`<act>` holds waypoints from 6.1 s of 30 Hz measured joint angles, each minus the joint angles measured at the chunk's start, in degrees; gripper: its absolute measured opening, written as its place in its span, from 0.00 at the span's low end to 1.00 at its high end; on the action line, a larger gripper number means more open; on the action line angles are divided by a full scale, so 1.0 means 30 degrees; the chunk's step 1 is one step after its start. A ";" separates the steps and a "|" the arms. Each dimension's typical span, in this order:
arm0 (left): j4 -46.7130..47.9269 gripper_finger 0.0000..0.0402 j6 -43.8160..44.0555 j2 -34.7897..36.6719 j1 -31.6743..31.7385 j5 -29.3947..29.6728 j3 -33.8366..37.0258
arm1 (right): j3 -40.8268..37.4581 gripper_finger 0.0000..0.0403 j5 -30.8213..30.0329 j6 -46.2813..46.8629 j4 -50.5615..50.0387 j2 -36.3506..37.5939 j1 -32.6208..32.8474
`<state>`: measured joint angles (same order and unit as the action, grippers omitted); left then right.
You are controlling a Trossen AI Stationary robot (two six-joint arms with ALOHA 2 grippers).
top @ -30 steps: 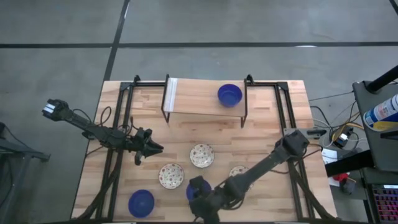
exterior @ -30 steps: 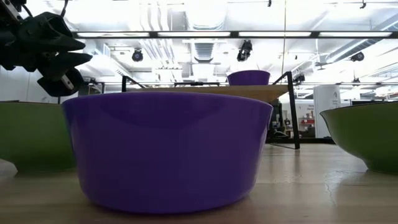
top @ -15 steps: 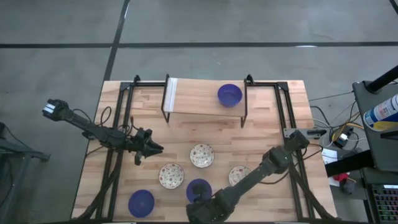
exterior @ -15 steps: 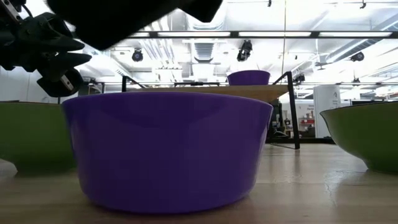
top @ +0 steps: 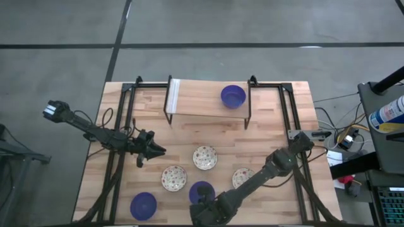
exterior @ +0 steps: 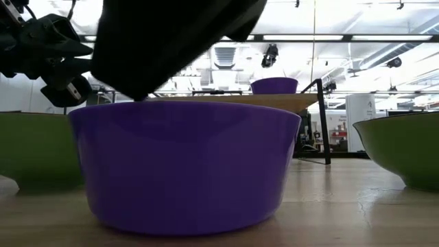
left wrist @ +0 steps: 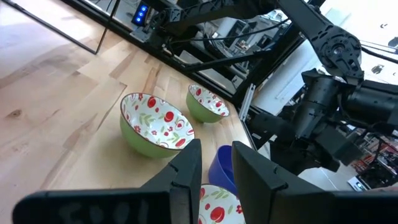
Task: Pick & Place Mini bowls
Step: Stack the right blue bowl on the blue bowl on the shelf
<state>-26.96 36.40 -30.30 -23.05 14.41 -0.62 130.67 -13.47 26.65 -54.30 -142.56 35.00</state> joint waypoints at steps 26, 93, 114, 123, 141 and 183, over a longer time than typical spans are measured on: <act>0.0000 0.21 0.0038 -0.0007 0.0000 0.0000 -0.0001 | -0.1248 0.13 -0.0044 0.0139 0.0223 0.0000 -0.0044; -0.0001 0.21 0.0016 -0.0057 -0.0001 0.0000 -0.0001 | 0.1436 0.02 -0.5581 0.0627 -1.1577 0.8172 -0.3872; 0.0006 0.21 0.0025 -0.0080 -0.0001 0.0000 0.0001 | 0.1414 0.02 -0.4493 -0.0743 -1.1912 0.8959 -0.9480; 0.0000 0.21 0.0177 -0.0080 0.0000 0.0000 0.0000 | 0.1407 0.02 -0.4205 -0.0481 -1.1905 0.9625 -1.1840; 0.0000 0.21 0.0220 -0.0080 -0.0006 0.0000 0.0000 | 0.0880 0.02 -0.3279 0.0066 -1.1902 0.9653 -1.5042; 0.0000 0.21 0.0273 -0.0078 -0.0002 0.0000 -0.0001 | -0.4281 0.02 -0.2331 -0.1349 -0.9468 1.0025 -1.6262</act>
<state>-26.96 37.22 -30.54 -23.05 14.41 -0.62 117.83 -20.47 22.60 -82.71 -112.49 -13.78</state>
